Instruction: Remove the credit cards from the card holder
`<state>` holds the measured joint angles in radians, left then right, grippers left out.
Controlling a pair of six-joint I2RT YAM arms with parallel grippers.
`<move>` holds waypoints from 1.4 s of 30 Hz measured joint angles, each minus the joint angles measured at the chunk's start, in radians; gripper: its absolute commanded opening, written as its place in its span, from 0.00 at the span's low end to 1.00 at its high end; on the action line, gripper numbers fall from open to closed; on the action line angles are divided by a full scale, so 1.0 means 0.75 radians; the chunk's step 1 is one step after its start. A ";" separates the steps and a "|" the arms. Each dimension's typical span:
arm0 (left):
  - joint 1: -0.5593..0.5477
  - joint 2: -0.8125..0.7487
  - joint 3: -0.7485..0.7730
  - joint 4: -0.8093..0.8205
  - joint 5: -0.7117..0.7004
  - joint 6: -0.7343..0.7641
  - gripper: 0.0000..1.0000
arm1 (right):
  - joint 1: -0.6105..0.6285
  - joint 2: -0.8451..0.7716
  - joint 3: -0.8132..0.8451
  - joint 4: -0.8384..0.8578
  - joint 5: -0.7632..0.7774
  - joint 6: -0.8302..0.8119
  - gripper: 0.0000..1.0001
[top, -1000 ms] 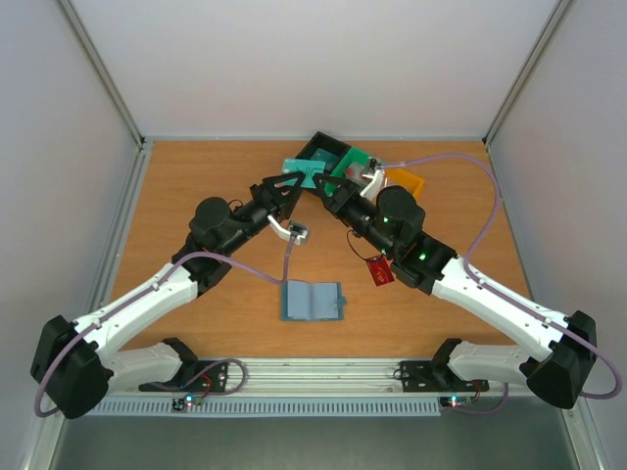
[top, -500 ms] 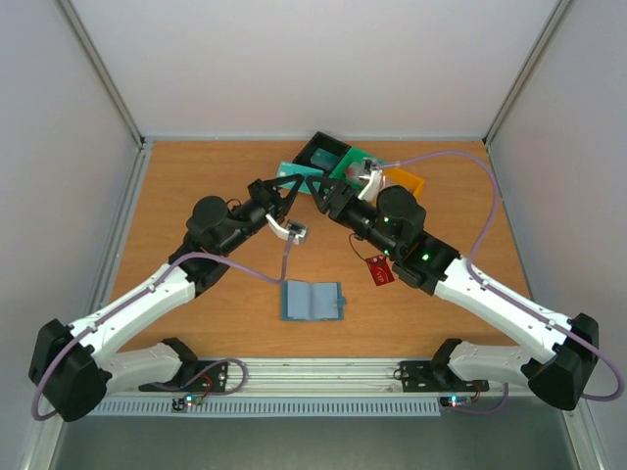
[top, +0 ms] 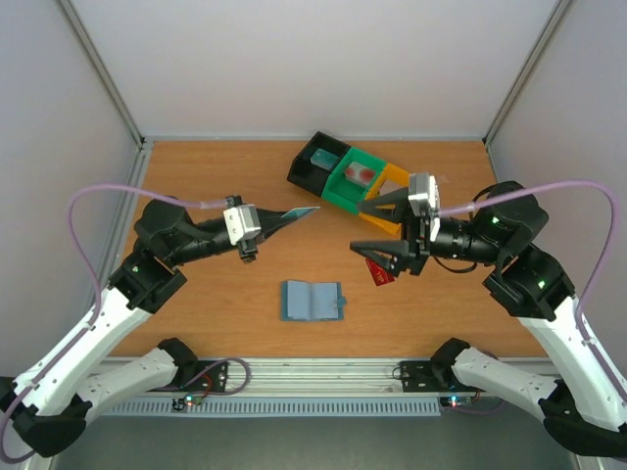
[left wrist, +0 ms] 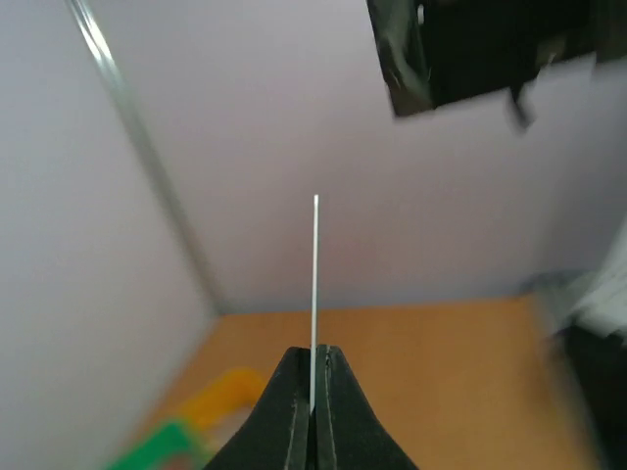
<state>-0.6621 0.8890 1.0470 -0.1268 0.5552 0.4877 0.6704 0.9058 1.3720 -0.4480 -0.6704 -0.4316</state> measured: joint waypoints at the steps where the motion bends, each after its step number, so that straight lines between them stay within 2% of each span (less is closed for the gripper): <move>1: 0.000 -0.010 -0.011 0.034 0.065 -0.180 0.00 | 0.000 -0.010 0.007 -0.023 -0.058 -0.040 0.68; 4: -0.004 -0.013 -0.050 0.157 0.202 -0.641 0.00 | 0.001 0.005 0.007 -0.044 -0.203 -0.094 0.55; 7: -0.010 -0.005 -0.062 0.220 0.240 -0.941 0.00 | 0.002 0.081 0.018 -0.043 -0.314 -0.077 0.58; 12: -0.021 -0.009 -0.066 0.294 0.291 -1.159 0.00 | 0.024 0.209 0.018 0.006 -0.338 -0.018 0.57; 18: -0.018 -0.023 -0.083 0.347 0.291 -1.224 0.00 | 0.034 0.233 0.018 0.078 -0.338 0.056 0.56; 25: -0.040 -0.026 -0.097 0.370 0.345 -1.234 0.00 | 0.043 0.306 0.063 0.054 -0.281 0.046 0.61; 26: -0.041 -0.027 -0.099 0.370 0.351 -1.234 0.00 | 0.043 0.319 0.062 0.047 -0.274 0.044 0.57; 27: -0.042 -0.027 -0.101 0.369 0.356 -1.234 0.00 | 0.043 0.331 0.063 0.043 -0.272 0.044 0.48; 29: -0.038 -0.026 -0.108 0.367 0.354 -1.233 0.00 | 0.043 0.348 0.070 0.033 -0.280 0.041 0.23; 31: -0.036 -0.025 -0.112 0.364 0.343 -1.233 0.00 | 0.043 0.359 0.082 0.015 -0.306 0.037 0.05; 32: -0.036 -0.025 -0.115 0.364 0.334 -1.234 0.00 | 0.048 0.361 0.086 0.016 -0.337 0.040 0.01; 35: -0.038 -0.025 -0.117 0.363 0.326 -1.229 0.02 | 0.054 0.355 0.087 0.015 -0.393 0.037 0.01; 37: -0.039 -0.026 -0.117 0.352 0.320 -1.216 0.19 | 0.054 0.352 0.087 0.003 -0.400 0.022 0.01; 39: -0.043 -0.030 -0.118 0.292 0.309 -1.182 0.30 | 0.054 0.349 0.092 -0.057 -0.398 -0.028 0.01; 40: -0.043 -0.033 -0.118 0.250 0.304 -1.156 0.35 | 0.054 0.349 0.102 -0.105 -0.391 -0.058 0.01; 42: -0.043 -0.034 -0.115 0.120 0.298 -1.075 0.36 | 0.054 0.359 0.170 -0.268 -0.357 -0.154 0.01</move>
<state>-0.6941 0.8635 0.9607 -0.0372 0.7788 -0.3187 0.7109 1.1751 1.4998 -0.6487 -0.9379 -0.5468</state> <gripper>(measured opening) 0.327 0.016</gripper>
